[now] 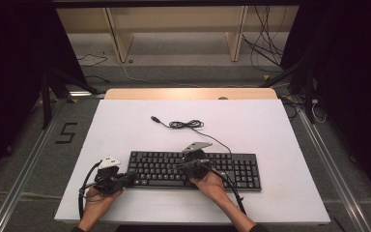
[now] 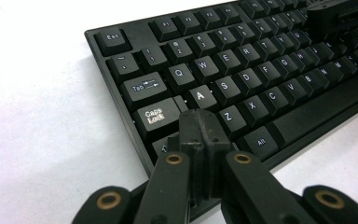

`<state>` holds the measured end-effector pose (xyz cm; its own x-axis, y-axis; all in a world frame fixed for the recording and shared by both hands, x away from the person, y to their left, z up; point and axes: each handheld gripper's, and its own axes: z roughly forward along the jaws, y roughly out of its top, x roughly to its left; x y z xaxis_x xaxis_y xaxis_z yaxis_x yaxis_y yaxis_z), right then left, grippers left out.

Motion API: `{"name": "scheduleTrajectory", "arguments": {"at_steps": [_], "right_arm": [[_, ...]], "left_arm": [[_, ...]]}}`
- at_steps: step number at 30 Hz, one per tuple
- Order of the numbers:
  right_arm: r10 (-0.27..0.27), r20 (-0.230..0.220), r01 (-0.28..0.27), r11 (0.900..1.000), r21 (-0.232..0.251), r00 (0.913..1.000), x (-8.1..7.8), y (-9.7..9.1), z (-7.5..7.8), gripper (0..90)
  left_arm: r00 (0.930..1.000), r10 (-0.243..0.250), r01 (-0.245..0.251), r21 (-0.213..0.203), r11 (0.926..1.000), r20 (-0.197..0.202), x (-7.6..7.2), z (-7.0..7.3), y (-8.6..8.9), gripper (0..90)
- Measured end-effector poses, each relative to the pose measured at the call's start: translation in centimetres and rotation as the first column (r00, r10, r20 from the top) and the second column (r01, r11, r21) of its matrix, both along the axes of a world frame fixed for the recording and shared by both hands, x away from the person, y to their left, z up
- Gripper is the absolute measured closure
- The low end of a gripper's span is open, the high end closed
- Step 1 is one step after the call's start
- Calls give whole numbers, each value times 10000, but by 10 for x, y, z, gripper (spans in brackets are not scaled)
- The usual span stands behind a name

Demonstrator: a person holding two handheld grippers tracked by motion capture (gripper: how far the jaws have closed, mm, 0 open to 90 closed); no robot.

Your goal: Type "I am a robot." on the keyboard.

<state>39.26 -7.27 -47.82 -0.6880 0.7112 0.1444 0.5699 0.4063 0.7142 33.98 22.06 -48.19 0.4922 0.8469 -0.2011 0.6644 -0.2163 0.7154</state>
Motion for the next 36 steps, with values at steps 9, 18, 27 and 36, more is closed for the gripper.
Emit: {"name": "scheduleTrajectory", "arguments": {"at_steps": [9, 18, 27, 36], "right_arm": [[-64, 16, 63, 9989, 456, 10000, 0, -4, 6, 869], [31, 96, -40, 9958, 910, 9999, -3, -8, 12, 771], [244, 204, -264, 9941, 1052, 9995, -6, -8, 14, 663], [534, 178, -554, 9879, 1447, 9984, -11, -10, 20, 434]], "left_arm": [[9996, 103, -97, -202, 9997, 262, -1, 3, 2, 877], [9982, -50, 93, -715, 9974, 602, -4, 8, 1, 756], [9958, -79, 189, -1213, 9924, 909, -7, 11, -1, 630], [9898, -79, 304, -1563, 9872, 1425, -10, 16, -1, 408]]}}
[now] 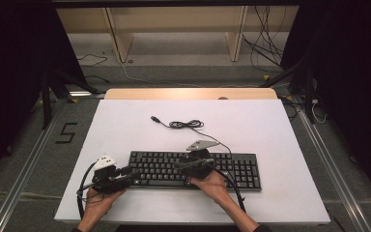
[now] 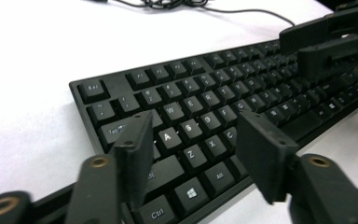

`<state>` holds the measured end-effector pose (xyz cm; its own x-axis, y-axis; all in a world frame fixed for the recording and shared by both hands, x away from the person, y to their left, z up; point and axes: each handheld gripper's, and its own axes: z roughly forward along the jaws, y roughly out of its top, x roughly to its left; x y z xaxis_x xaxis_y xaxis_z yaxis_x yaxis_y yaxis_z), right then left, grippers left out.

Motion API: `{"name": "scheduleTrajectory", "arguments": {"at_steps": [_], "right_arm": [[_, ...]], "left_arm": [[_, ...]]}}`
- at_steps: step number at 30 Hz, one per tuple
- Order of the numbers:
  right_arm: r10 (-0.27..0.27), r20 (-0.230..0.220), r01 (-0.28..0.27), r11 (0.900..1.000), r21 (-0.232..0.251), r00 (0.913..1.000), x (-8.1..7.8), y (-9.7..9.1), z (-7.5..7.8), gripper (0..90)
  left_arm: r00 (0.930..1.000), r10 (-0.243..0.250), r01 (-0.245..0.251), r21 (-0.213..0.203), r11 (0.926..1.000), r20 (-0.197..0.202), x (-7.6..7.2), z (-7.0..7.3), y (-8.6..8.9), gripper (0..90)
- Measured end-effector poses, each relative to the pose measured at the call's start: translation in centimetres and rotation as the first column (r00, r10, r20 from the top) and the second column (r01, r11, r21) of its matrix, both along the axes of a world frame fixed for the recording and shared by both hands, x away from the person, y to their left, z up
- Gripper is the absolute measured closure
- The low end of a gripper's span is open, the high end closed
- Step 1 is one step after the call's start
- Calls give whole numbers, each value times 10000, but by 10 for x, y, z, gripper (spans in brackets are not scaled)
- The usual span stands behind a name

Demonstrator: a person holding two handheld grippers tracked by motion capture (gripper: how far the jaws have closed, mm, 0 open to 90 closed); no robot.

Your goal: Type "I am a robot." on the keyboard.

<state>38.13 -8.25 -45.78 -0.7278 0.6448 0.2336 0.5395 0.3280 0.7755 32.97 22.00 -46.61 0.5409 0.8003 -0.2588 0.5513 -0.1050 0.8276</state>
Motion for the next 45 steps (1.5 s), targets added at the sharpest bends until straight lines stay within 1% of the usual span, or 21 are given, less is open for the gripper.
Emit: {"name": "scheduleTrajectory", "arguments": {"at_steps": [1, 2, 3, 8, 9, 10, 11, 12, 20, 21, 22, 26, 29, 36, 45], "right_arm": [[0, 0, 0, 10000, 0, 10000, 0, 0, 0, 434], [116, 37, -116, 9999, 47, 9999, -3, 1, 1, 434], [116, 37, -116, 9999, 47, 9999, -3, 1, 1, 407], [116, 37, -116, 9999, 47, 9999, -3, 1, 1, 407], [116, 37, -116, 9999, 47, 9999, -3, 1, 1, 407], [116, 37, -116, 9999, 47, 9999, -3, 1, 1, 407], [1021, 9, -1021, 9948, -42, 9948, -27, 4, 1, 407], [1021, 9, -1021, 9948, -42, 9948, -27, 4, 1, 598], [1050, 19, -1050, 9944, -80, 9945, -27, 4, 1, 598], [1050, 19, -1050, 9944, -80, 9945, -27, 4, 1, 622], [1050, 19, -1050, 9944, -80, 9945, -27, 4, 1, 622], [1065, -42, -1066, 9940, -255, 9943, -29, 4, -1, 735], [1145, -49, -1146, 9926, -393, 9934, -30, 5, -3, 802], [1262, -134, -1269, 9895, -687, 9919, -31, 8, -9, 896], [1219, -309, -1243, 9878, -935, 9921, -31, 11, -15, 900]], "left_arm": [[10000, 0, 0, 0, 10000, 0, 0, 0, 0, 376], [10000, 0, 0, 0, 10000, 0, 0, 0, 0, 376], [10000, 0, 0, 0, 10000, 0, 0, 0, 0, 376], [10000, 0, 0, 0, 10000, 0, 0, 0, 0, 376], [9971, 24, 13, -488, 9988, 763, -6, 4, 1, 376], [9971, 24, 13, -488, 9988, 763, -6, 4, 1, 291], [9971, 24, 13, -488, 9988, 763, -6, 4, 1, 291], [9971, 24, 13, -488, 9988, 763, -6, 4, 1, 291], [9970, 26, 12, -488, 9988, 777, -6, 4, 1, 291], [9970, 26, 12, -488, 9988, 777, -6, 4, 1, 291], [9968, 18, 22, -496, 9988, 798, -6, 4, 1, 291], [9965, 9, 31, -479, 9988, 830, -6, 4, 1, 286], [9962, -9, 49, -455, 9990, 867, -7, 4, 1, 284], [9959, -10, 51, -446, 9990, 907, -7, 4, 0, 282], [9959, -36, 77, -456, 9989, 900, -7, 3, -1, 279]]}}
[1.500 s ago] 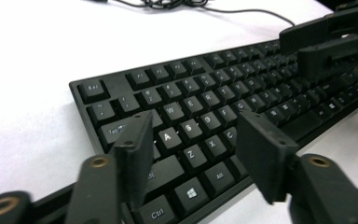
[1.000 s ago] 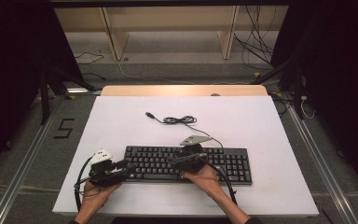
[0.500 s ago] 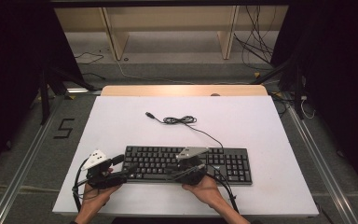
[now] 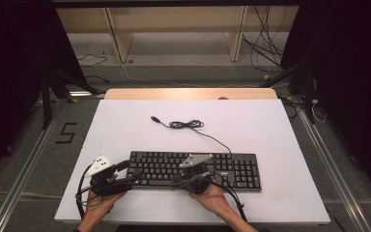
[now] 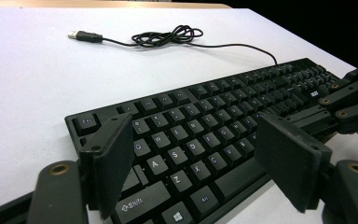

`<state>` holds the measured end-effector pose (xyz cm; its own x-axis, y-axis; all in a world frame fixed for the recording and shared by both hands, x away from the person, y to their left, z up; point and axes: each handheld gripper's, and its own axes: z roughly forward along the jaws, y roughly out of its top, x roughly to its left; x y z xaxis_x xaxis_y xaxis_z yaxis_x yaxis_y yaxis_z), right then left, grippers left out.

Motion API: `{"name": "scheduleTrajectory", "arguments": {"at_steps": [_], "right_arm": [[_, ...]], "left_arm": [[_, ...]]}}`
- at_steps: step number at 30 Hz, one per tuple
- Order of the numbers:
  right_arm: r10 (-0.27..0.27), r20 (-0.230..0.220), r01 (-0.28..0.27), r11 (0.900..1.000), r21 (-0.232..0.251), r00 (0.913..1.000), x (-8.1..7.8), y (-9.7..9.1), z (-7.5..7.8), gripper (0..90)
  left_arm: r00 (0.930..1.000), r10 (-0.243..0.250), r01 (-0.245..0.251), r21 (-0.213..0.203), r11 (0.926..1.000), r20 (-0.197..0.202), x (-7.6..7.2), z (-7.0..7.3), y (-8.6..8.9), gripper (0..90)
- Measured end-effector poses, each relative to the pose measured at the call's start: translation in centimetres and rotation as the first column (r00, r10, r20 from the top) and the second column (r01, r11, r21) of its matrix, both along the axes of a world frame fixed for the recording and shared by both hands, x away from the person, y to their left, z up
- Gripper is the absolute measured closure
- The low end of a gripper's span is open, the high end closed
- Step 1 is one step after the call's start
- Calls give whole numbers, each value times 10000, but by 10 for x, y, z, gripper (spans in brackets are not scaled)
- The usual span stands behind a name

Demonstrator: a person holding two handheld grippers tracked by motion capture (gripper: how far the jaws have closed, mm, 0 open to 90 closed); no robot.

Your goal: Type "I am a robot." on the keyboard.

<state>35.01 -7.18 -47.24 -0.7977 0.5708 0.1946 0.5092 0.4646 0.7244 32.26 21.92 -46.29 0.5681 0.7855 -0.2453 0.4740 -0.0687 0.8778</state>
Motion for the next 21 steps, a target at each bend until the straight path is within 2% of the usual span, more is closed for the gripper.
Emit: {"name": "scheduleTrajectory", "arguments": {"at_steps": [15, 21], "right_arm": [[80, -77, -83, 9992, -394, 9999, -1, 3, -9, 900], [15, -131, -19, 9995, -306, 9999, -1, 3, -10, 900]], "left_arm": [[10000, -57, 57, 70, 10000, 30, 0, 0, 0, 278], [10000, -36, 36, 84, 10000, 32, 0, 0, 0, 277]]}}
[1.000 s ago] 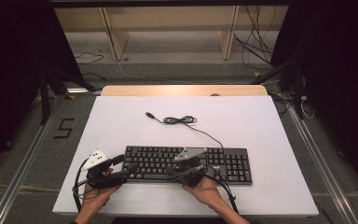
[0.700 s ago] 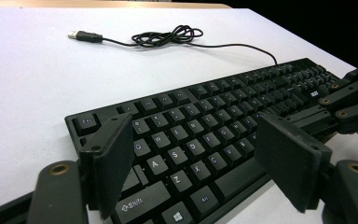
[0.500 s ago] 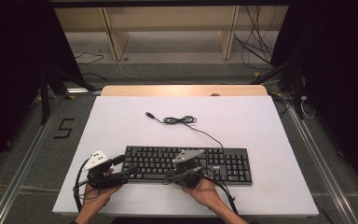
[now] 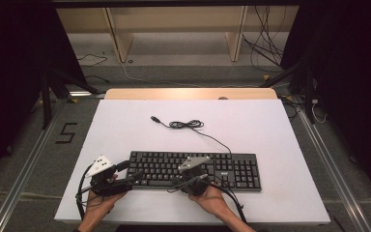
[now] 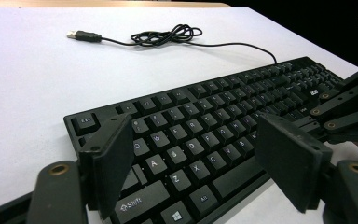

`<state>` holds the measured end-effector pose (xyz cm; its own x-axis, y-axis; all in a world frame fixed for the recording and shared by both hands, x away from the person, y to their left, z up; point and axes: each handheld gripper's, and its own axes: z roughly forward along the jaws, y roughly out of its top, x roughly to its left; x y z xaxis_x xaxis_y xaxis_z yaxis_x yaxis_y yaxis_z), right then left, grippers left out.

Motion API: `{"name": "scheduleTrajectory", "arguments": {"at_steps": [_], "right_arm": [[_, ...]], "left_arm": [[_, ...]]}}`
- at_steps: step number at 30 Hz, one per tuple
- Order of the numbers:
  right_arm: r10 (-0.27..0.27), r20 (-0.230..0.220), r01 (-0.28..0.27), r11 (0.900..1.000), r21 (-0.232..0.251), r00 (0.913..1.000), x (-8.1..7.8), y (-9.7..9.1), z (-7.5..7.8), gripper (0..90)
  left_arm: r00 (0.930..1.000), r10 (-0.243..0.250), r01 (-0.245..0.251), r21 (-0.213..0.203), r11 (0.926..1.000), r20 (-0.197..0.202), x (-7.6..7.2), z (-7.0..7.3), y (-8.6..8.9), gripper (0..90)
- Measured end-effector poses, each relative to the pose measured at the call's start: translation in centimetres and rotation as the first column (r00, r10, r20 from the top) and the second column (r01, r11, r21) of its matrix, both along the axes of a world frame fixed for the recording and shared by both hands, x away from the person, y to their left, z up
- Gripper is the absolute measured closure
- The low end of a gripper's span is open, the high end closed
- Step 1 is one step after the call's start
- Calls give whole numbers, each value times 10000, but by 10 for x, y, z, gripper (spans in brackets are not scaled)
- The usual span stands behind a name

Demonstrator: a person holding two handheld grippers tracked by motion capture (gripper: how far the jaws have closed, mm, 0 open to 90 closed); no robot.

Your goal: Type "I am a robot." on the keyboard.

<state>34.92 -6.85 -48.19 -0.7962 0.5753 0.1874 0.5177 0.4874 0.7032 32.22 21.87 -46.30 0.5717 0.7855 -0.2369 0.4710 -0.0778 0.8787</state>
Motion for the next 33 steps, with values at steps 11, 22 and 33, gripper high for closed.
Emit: {"name": "scheduleTrajectory", "arguments": {"at_steps": [11, 22, 33], "right_arm": [[-207, 22, 205, 9974, 687, 9998, 3, -8, 9, 788], [-499, 254, 463, 9910, 1253, 9984, 6, -22, 20, 581], [-645, 297, 598, 9886, 1381, 9975, 4, -28, 25, 455]], "left_arm": [[9999, 91, -91, 25, 10000, -57, 1, 0, 0, 281], [9987, 387, -381, 176, 9991, -343, 9, -4, 1, 381], [9952, 330, -266, 698, 9972, -925, 18, -10, -2, 637]]}}
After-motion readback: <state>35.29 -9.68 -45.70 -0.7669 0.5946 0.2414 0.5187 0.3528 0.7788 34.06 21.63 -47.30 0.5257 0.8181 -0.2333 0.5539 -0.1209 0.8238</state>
